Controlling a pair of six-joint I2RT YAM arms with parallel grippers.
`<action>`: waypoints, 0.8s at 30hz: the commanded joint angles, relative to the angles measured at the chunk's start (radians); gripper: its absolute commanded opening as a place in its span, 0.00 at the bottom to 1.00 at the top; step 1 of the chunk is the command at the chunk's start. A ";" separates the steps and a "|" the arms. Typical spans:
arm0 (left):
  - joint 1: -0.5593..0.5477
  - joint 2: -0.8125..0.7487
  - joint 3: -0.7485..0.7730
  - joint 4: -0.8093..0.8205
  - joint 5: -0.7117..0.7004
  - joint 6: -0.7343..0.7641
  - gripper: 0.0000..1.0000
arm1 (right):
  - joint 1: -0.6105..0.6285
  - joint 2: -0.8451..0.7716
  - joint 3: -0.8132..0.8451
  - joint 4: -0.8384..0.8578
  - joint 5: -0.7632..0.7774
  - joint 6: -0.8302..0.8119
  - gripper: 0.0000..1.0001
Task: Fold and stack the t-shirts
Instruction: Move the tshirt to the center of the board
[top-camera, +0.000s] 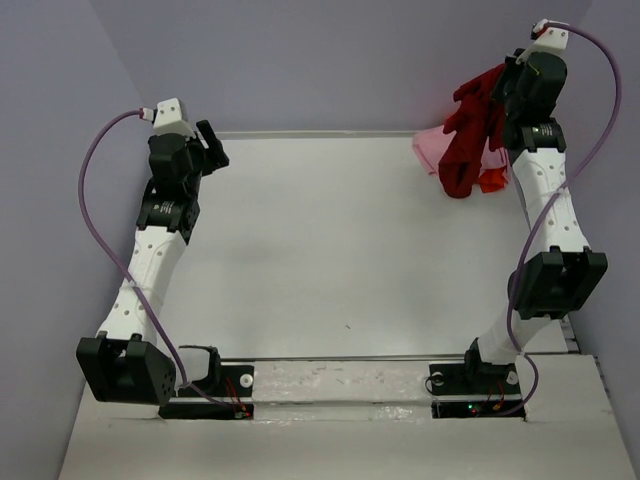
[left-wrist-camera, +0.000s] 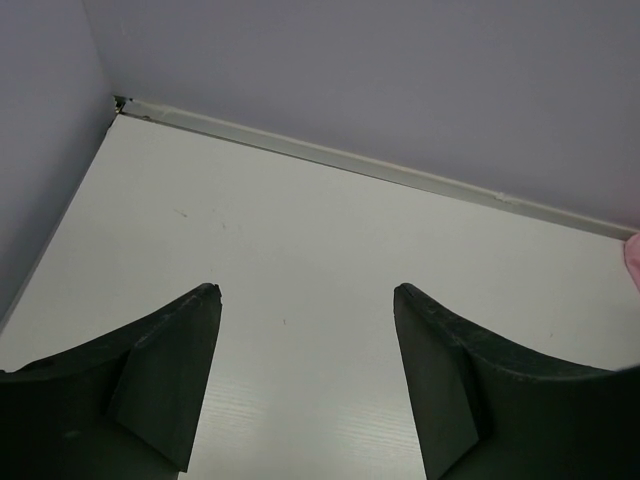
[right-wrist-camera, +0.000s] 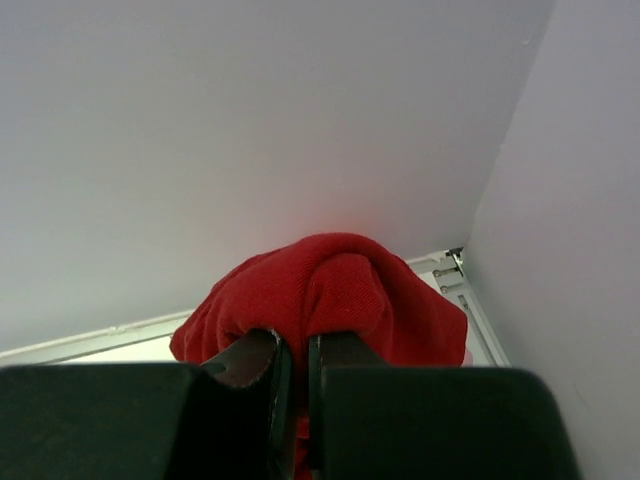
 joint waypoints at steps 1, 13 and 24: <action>-0.006 -0.015 -0.015 0.024 0.013 -0.014 0.79 | 0.002 0.008 0.054 0.128 0.012 -0.012 0.00; -0.006 -0.009 -0.017 0.026 0.026 -0.011 0.79 | 0.002 0.025 0.068 0.119 -0.004 0.014 0.00; -0.006 0.013 0.031 0.024 0.016 0.003 0.90 | 0.129 -0.030 0.295 -0.081 -0.245 0.001 0.00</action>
